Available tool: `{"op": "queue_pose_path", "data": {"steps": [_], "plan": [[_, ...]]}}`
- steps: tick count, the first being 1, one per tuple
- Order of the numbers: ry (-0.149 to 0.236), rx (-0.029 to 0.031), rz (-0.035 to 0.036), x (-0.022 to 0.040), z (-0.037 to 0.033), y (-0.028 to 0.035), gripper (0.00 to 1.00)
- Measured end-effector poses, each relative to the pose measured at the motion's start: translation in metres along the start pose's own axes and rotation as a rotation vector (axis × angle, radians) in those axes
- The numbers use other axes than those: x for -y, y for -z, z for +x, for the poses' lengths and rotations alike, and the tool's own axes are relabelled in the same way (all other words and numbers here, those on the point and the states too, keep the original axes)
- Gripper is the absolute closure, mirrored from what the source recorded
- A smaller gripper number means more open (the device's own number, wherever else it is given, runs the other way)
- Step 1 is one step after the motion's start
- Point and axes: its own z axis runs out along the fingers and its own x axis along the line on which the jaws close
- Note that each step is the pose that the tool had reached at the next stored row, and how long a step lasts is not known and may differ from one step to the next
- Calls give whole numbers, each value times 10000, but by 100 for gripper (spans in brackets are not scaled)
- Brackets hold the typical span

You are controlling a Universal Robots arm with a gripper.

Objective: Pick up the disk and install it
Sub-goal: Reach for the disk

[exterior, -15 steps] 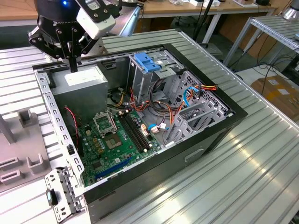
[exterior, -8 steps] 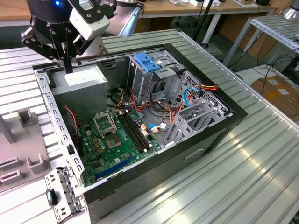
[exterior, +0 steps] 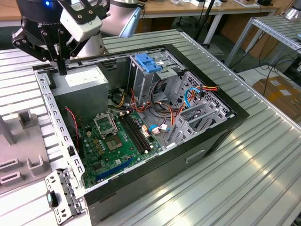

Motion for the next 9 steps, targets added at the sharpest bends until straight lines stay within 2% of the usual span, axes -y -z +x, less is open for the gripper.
{"op": "queue_pose_path", "data": {"steps": [9], "plan": [[0,0,0,10,129,4,89]]}}
